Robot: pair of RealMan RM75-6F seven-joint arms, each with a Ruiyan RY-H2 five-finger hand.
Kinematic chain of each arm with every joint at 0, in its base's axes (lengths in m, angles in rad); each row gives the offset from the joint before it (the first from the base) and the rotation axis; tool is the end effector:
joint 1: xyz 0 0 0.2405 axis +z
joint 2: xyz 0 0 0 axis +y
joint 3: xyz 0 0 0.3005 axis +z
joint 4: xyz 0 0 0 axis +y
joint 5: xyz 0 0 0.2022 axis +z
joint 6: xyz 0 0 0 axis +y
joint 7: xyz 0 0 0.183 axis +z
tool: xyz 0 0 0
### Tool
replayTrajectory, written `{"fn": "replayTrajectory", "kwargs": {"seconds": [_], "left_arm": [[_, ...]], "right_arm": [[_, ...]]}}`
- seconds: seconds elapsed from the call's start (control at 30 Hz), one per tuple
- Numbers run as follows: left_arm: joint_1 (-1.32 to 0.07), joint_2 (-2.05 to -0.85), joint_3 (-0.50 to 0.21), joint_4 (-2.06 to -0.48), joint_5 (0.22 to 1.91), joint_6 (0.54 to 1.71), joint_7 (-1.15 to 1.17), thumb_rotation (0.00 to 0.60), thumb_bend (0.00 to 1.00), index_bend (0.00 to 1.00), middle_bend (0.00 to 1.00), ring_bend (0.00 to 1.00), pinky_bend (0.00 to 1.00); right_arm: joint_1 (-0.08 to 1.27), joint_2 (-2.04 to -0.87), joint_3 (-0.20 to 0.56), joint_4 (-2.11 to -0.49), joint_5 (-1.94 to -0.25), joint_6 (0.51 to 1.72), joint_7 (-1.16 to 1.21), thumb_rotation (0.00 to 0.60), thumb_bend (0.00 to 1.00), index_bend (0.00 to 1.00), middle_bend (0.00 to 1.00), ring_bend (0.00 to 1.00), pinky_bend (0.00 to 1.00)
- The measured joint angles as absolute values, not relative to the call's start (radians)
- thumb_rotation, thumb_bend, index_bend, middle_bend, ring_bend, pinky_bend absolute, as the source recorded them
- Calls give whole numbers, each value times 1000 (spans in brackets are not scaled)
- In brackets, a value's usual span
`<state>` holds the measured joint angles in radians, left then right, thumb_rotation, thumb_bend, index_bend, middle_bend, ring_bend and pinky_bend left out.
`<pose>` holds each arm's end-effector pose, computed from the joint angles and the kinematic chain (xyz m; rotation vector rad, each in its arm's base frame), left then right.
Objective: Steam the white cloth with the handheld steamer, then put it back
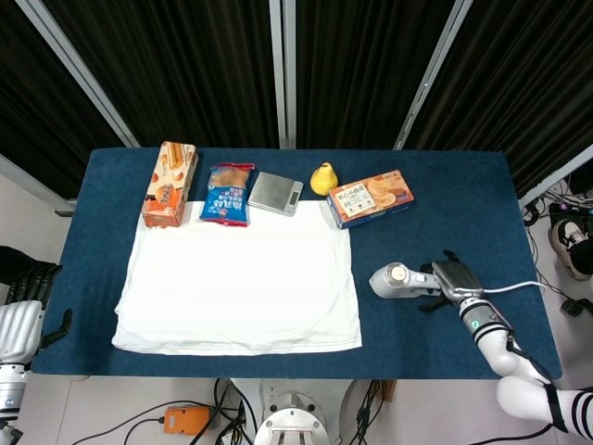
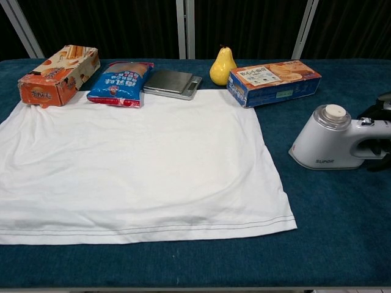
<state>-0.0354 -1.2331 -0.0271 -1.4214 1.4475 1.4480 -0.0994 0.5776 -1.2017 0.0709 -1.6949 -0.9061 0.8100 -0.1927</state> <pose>-0.3999 0.2004 0.1567 -1.3153 -1.0126 -0.8239 -0.2957 -0.3453 0.0578 1.6812 -1.3865 0.5983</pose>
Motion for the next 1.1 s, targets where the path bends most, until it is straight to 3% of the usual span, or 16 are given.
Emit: {"fn": "replayTrajectory", "kwargs": {"seconds": [0.8,0.87,1.0,1.1], "left_arm": [[-41,-1241,-28,-1421,1446,1443,-96,600,376,84,82,0,0],[-41,-1241,-29,-1422,1447,1445,-95,600,375,84,82,0,0],[-42,-1241,-30,-1423,1445,1443,-93,600,375,86,82,0,0],[-42,-1241,-31,-1425,1442,1442,-89,600,376,92,81,0,0]], "right_arm": [[578,-1193,67,-1681,-946,783,-104,600,20,928,852,855,3],[578,-1195,69,-1675,-954,786,-102,600,77,934,857,859,14],[576,-1199,76,-1669,-971,792,-82,600,318,944,864,867,72],[573,-1201,84,-1662,-999,797,-57,600,433,948,871,875,164]]}}
